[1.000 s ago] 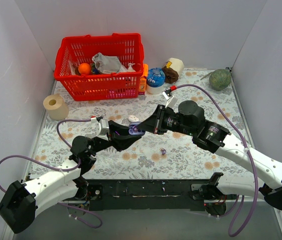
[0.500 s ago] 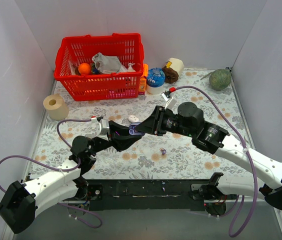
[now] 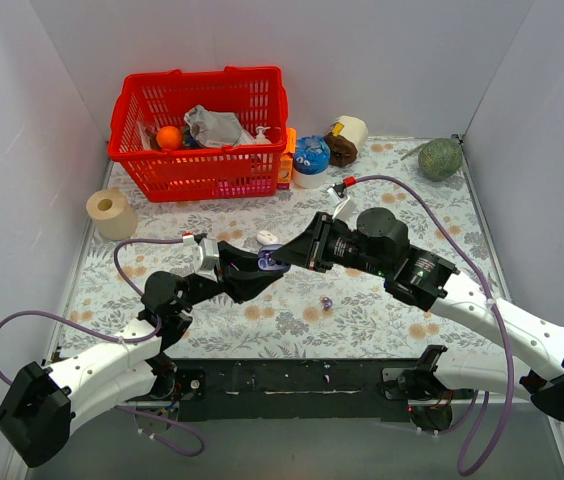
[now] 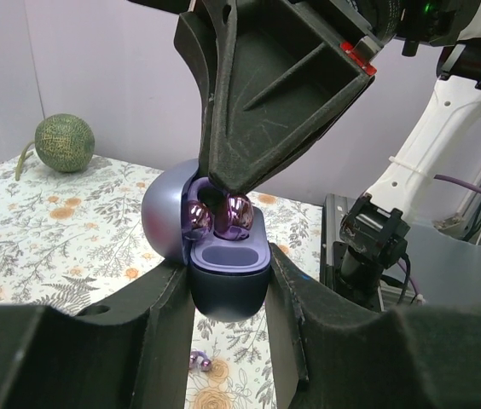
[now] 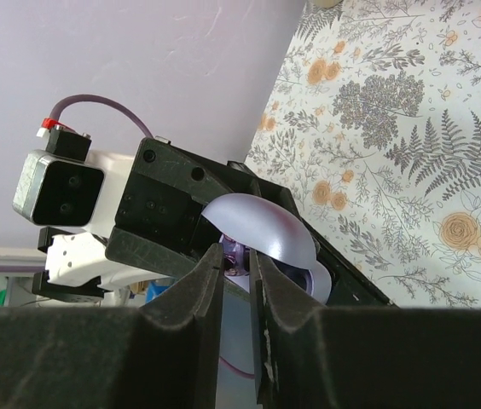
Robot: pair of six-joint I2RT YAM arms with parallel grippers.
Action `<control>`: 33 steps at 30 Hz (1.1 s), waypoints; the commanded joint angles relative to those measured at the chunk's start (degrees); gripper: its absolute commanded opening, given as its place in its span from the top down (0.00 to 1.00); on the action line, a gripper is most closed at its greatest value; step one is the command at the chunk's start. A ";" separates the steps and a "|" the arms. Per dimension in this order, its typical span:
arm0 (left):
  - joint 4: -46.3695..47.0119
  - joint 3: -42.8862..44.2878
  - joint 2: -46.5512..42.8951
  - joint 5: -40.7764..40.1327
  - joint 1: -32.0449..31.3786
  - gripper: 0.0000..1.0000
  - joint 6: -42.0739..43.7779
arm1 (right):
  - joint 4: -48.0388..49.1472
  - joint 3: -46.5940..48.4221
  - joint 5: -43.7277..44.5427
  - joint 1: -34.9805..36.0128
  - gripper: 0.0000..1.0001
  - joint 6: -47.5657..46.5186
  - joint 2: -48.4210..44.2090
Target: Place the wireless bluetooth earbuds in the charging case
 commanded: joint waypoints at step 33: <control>0.99 4.15 0.09 5.28 -0.68 1.00 -6.90 | -7.18 5.26 -1.54 -0.77 0.99 -14.07 -2.11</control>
